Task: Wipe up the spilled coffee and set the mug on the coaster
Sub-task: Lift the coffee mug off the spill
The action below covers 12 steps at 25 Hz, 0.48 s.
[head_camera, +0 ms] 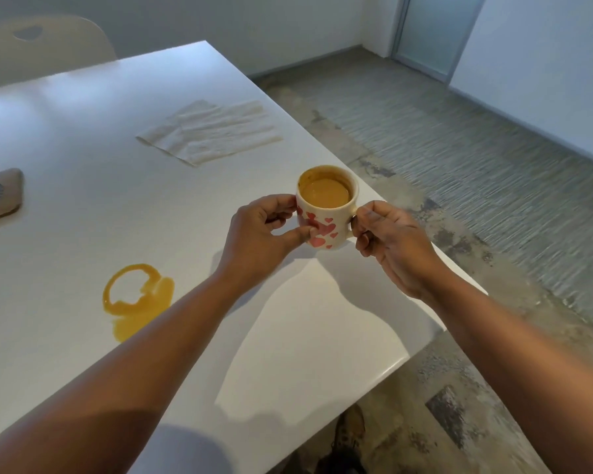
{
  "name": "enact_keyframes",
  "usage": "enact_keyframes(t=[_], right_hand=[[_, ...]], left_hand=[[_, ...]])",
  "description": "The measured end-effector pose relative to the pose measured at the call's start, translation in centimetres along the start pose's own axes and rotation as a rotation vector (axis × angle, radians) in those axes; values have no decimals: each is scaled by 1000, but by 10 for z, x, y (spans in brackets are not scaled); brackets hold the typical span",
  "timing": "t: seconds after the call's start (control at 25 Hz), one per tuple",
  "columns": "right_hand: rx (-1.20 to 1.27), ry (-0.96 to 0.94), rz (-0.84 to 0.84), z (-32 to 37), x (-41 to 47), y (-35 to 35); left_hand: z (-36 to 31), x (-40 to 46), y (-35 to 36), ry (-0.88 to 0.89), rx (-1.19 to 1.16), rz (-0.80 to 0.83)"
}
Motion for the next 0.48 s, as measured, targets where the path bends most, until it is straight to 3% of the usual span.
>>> enact_keyframes(t=[0.48], right_hand=[[51,26,-10,-22,9,-22]], left_hand=[[12,12,28,-24,17,72]])
Point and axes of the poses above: each hand's wrist, its own x-axis towards the middle knuckle, its own y-axis out of the palm, z = x × y, the point moved 8 cm from there along x, towards the middle knuckle, and after that the axes turned 8 degrees about y, right-handed, at the moved point
